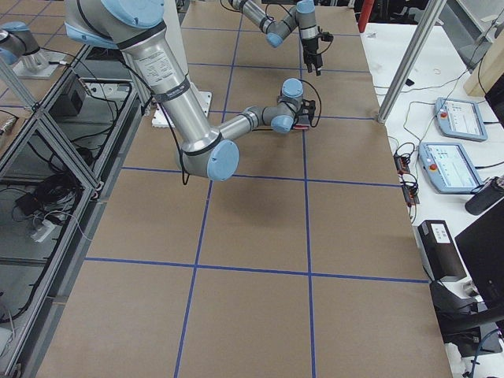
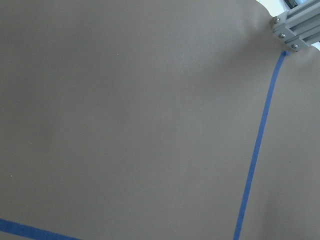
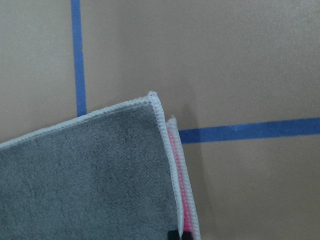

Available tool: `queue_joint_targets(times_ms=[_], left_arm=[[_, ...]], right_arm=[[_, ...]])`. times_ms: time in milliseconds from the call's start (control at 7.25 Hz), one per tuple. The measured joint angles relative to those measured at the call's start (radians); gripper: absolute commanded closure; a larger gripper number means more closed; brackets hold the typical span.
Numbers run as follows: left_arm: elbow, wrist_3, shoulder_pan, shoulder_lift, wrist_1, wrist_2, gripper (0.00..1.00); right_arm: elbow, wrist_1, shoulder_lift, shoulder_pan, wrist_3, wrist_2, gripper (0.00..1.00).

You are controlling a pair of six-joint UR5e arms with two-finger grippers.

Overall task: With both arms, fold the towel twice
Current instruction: 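Grasp the strip's end with the right gripper and lift it slightly, then drag the strip's end toward the robot with the right gripper, rotating the strip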

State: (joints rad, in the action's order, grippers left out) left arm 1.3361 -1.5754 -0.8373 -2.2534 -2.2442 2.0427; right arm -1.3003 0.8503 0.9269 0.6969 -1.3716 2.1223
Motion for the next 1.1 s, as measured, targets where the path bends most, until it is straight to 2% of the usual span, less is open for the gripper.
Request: queue_joint_targets(times_ms=[276,690,828,1103], left_arm=[[0.0,0.0,-0.001,0.0,0.0,0.0,0.01],[0.0,0.0,-0.007,0.0,0.001,0.001,0.01],[0.0,0.0,-0.008,0.001,0.001,0.001,0.01],[0.0,0.0,-0.01,0.001,0.002,0.001,0.01]], right_arm=[[-0.011,0.0,0.019,0.068,0.006,0.129,1.0],[-0.096,0.003,0.106,0.097,-0.003,0.262,1.0],[-0.13,0.005,0.129,0.093,-0.038,0.314,1.0],[-0.197,0.006,0.136,0.031,-0.22,0.344,1.0]])
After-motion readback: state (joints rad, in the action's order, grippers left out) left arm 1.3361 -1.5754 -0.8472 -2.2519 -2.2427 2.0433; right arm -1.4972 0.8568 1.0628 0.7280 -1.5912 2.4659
